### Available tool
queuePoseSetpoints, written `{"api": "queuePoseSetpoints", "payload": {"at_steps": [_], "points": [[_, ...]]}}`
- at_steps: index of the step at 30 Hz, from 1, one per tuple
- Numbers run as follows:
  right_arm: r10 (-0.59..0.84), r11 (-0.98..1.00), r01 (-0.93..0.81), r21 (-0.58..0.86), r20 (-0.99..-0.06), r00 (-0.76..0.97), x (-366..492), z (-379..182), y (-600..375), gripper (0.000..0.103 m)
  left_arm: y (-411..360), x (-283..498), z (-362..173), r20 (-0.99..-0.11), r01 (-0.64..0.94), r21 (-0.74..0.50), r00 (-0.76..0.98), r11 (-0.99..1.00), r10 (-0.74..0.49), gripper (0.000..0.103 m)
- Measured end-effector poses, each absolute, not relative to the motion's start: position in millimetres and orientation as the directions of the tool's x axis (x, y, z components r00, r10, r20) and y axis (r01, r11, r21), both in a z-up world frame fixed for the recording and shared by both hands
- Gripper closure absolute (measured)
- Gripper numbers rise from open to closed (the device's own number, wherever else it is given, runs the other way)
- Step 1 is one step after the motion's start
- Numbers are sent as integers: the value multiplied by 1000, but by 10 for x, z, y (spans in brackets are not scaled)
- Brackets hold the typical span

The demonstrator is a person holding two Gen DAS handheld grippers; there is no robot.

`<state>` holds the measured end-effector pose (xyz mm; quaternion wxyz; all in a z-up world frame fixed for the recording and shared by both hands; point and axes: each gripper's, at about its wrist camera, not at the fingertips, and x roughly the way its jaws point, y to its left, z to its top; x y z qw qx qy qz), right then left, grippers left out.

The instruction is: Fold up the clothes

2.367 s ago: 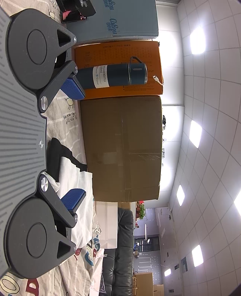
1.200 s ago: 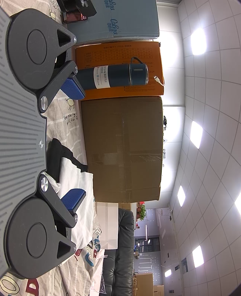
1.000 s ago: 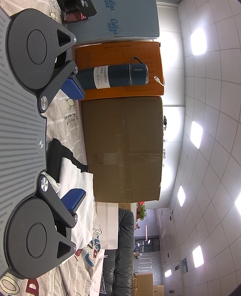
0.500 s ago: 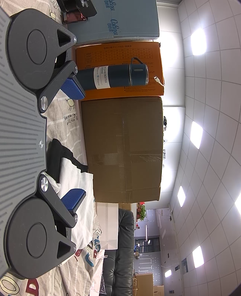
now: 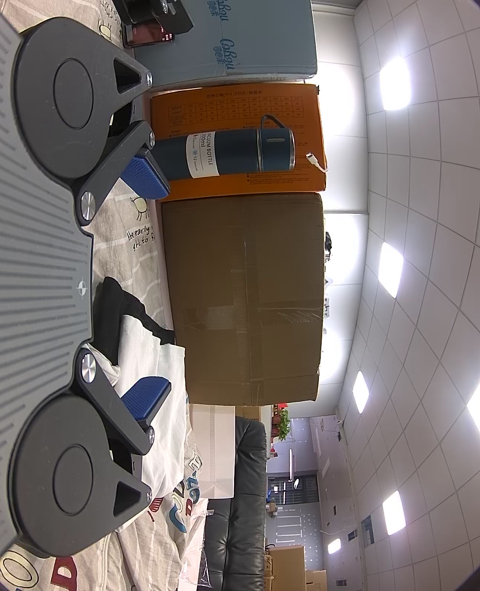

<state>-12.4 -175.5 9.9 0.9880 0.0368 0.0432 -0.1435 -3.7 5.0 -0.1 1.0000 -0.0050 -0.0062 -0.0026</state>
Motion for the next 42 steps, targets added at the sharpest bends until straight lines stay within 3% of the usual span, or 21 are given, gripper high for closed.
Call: {"api": "queuePoseSetpoints", "payload": {"at_steps": [42], "points": [[-249, 965, 256, 63, -94, 964, -140, 105, -1749, 0, 43, -44, 8, 23, 10, -13, 1000, 1000, -10, 0]]}}
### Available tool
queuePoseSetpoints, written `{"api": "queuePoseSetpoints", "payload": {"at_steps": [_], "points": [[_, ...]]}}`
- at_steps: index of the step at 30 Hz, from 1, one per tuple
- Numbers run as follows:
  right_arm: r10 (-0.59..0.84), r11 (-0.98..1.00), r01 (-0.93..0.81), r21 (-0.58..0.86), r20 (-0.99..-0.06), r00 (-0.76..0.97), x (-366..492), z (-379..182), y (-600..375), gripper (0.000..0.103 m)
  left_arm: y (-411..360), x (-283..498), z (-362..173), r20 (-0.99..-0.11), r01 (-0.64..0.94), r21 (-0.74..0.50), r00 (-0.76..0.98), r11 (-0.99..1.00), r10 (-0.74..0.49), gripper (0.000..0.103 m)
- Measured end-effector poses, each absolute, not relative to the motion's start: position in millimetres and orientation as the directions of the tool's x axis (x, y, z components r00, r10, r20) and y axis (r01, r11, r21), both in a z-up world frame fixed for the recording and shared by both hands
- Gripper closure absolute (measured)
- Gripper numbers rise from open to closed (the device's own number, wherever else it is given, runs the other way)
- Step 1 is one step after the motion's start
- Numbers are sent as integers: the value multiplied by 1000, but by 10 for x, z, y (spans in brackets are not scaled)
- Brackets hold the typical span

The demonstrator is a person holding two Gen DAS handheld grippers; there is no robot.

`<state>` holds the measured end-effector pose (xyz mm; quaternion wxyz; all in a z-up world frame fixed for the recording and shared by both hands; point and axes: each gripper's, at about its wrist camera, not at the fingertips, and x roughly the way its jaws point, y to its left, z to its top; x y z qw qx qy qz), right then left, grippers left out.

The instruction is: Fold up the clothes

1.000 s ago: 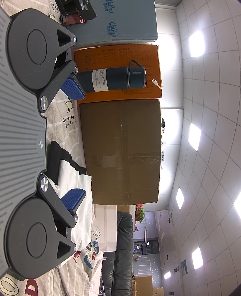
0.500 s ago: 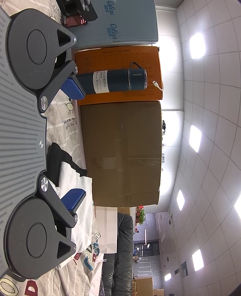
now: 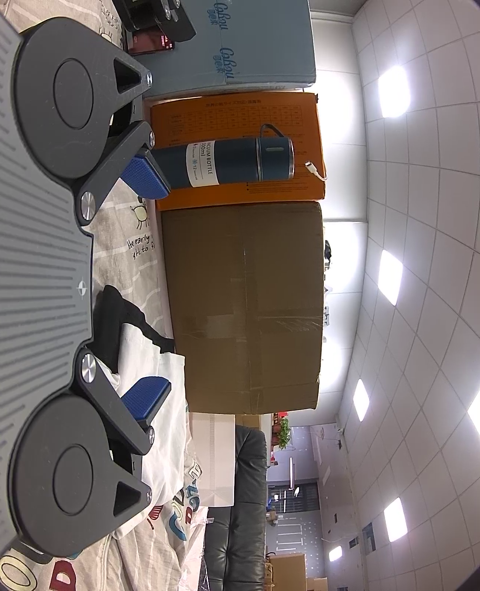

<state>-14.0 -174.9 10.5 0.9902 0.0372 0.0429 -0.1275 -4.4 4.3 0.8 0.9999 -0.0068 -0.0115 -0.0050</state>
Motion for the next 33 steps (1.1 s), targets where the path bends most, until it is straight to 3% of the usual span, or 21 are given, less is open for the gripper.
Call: {"api": "queuePoseSetpoints", "payload": {"at_steps": [33], "points": [[-248, 965, 254, 62, -91, 964, -134, 106, -1753, 0, 33, -55, 6, 32, 12, -8, 999, 1000, -11, 0]]}}
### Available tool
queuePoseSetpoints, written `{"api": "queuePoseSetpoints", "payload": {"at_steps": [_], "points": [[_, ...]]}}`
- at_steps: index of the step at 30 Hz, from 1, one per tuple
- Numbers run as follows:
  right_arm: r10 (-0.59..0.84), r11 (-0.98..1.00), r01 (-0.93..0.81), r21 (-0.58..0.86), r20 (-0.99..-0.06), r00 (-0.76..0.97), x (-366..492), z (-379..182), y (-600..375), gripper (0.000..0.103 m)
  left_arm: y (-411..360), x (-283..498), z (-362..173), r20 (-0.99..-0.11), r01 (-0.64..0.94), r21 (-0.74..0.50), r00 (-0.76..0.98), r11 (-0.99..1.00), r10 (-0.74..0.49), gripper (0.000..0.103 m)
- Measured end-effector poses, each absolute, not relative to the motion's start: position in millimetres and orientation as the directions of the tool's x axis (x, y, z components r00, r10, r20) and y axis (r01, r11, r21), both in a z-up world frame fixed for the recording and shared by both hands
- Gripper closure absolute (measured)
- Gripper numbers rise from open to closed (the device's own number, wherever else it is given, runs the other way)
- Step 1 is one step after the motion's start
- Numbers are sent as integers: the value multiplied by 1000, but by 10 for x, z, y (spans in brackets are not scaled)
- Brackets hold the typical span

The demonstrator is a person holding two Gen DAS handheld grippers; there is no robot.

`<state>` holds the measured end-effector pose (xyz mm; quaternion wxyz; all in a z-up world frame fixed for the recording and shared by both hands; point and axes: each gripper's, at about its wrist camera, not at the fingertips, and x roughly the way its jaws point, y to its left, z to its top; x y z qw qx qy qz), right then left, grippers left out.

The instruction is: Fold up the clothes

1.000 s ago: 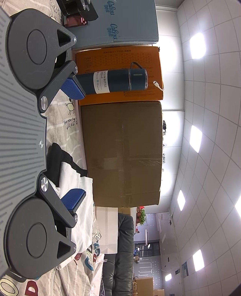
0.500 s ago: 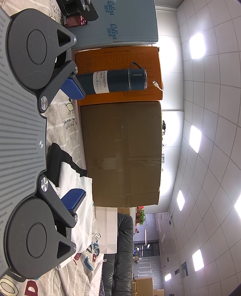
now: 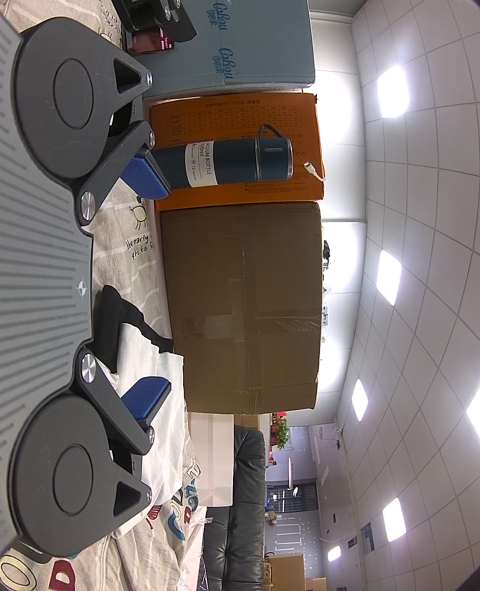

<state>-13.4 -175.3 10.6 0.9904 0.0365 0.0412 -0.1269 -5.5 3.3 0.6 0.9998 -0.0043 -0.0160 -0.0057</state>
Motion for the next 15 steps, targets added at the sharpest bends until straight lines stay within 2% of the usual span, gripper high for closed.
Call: {"api": "queuePoseSetpoints", "payload": {"at_steps": [15], "points": [[-249, 965, 255, 62, -91, 964, -140, 102, -1756, 0, 32, -48, 8, 35, 12, -7, 999, 1000, -11, 0]]}}
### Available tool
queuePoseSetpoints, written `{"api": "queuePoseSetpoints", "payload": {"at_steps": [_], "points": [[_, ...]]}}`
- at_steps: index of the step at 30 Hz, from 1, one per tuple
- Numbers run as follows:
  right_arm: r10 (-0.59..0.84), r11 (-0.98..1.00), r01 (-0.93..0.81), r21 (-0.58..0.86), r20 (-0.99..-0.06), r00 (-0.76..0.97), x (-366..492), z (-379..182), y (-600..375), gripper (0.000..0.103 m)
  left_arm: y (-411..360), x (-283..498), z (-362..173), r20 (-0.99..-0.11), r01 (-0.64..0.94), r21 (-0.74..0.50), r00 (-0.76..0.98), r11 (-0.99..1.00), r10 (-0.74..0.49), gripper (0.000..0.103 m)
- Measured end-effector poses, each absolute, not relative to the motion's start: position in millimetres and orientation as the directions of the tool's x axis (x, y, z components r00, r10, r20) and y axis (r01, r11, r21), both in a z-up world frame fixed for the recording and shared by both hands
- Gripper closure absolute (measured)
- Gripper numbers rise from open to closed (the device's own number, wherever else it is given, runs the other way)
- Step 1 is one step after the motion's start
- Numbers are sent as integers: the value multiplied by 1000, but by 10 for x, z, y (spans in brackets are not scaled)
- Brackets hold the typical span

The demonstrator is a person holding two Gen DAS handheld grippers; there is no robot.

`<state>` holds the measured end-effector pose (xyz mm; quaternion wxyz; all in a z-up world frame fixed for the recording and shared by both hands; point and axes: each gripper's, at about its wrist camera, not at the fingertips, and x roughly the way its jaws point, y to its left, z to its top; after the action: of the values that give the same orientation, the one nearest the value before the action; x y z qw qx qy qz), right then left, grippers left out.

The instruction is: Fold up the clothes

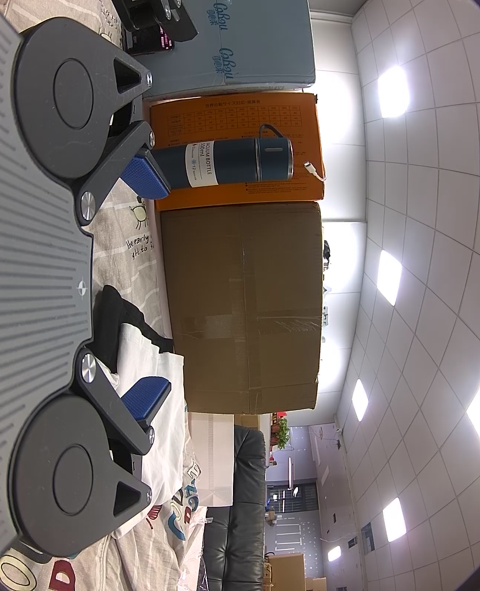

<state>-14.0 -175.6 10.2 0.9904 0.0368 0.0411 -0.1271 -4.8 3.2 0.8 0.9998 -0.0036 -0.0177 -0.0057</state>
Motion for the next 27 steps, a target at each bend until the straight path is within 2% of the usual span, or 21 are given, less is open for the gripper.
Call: {"api": "queuePoseSetpoints", "payload": {"at_steps": [27], "points": [[-250, 965, 256, 61, -91, 964, -134, 107, -1747, 0, 27, -65, 9, 45, 12, 0, 999, 1000, -12, 0]]}}
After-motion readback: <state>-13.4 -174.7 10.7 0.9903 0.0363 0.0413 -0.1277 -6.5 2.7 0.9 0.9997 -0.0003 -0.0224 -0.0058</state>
